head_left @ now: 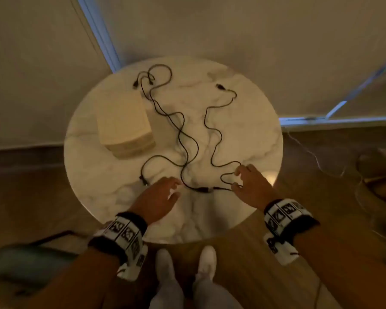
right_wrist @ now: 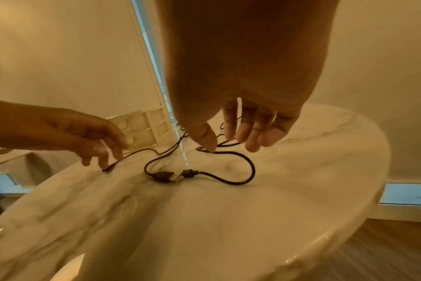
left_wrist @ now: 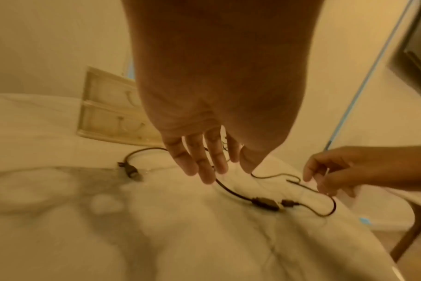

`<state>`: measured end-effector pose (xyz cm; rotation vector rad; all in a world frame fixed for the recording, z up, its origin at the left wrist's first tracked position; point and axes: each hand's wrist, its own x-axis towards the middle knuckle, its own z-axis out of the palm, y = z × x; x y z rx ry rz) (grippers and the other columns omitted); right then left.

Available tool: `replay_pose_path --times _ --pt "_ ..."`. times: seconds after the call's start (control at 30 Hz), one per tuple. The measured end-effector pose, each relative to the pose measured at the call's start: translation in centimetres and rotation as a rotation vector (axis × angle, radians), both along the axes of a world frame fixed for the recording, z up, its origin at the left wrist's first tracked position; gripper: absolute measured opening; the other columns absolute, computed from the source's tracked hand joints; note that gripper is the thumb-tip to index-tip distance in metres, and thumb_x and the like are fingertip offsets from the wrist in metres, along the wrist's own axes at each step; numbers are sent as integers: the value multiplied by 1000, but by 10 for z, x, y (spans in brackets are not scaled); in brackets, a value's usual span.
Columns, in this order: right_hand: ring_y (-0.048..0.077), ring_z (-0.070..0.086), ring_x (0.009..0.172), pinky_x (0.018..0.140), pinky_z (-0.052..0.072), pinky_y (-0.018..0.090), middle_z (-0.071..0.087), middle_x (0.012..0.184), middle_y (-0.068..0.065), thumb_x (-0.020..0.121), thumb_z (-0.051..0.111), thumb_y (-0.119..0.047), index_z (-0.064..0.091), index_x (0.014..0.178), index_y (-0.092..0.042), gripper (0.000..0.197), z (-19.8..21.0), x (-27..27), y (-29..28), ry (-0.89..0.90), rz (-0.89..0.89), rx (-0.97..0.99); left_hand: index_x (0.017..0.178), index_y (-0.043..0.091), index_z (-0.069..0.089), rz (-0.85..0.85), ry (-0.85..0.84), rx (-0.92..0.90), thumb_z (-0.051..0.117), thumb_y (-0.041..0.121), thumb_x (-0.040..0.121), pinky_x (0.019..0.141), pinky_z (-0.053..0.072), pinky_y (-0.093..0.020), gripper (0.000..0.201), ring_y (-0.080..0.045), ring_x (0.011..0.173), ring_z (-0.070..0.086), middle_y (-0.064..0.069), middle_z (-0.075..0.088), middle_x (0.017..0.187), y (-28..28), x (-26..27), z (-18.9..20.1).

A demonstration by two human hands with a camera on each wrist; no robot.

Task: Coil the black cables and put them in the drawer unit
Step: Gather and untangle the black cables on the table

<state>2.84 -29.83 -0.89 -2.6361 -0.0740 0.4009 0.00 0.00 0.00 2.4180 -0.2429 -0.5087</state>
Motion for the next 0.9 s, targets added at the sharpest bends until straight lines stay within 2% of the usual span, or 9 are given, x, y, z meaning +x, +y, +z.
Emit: replay_pose_path --times 0.1,0.2,0.33,0.47,0.57,0.7,0.77,0.83,0.9 --pt "34 58 103 86 52 47 53 116 14 88 68 -29 65 114 -11 31 -13 8 1 48 96 -88 129 25 50 -16 -116 160 54 30 94 83 53 -43 35 -24 103 59 -2 51 124 -22 17 -18" --pt "36 59 94 80 51 49 57 102 11 94 64 -30 70 97 -12 19 -22 8 3 -12 171 -67 118 24 52 156 -77 251 49 43 93 79 54 -47 31 -29 98 60 -6 53 115 -35 23 -30" --pt "20 59 88 83 46 38 62 90 -1 98 61 -36 70 90 -17 23 -10 22 8 53 59 208 97 21 56 427 102 255 46 62 88 77 54 -45 43 -26 87 62 -2 62 97 -46 32 -33" --pt "8 63 83 81 43 23 71 83 0 99 62 -27 70 82 -15 23 18 34 17 205 -102 599 90 15 60 432 117 293 54 47 85 75 55 -44 33 -30 86 63 -7 65 92 -57 37 -29" --pt "11 64 87 87 44 28 71 80 -3 99 62 -22 73 79 -21 22 32 47 21 289 -219 930 77 15 58 561 136 90 59 40 81 64 52 -34 26 -24 70 60 -5 63 73 -54 40 -19" --pt "12 69 86 93 47 32 69 73 -3 100 59 -15 70 71 -18 31 55 63 27 430 -551 1601 88 12 53 635 38 -344 55 26 91 70 56 -29 14 -18 77 69 -7 72 80 -50 32 1" --pt "15 69 98 99 46 34 67 75 -2 99 59 -16 67 65 -20 35 60 65 30 402 -634 1766 94 8 52 654 4 -499 51 21 97 70 54 -19 13 -11 78 71 -5 74 82 -51 26 12" --pt "16 67 107 99 46 34 67 85 2 100 56 -12 62 57 -20 44 62 67 36 370 -566 1713 101 7 52 658 -17 -568 49 22 100 69 51 -15 16 -10 77 70 -5 74 84 -46 22 20" --pt "18 64 94 87 47 32 63 83 11 98 56 -8 66 55 -21 45 60 69 45 261 -399 1307 105 11 55 646 -29 -607 49 26 101 71 51 -16 17 -11 79 69 -3 75 85 -40 23 23"
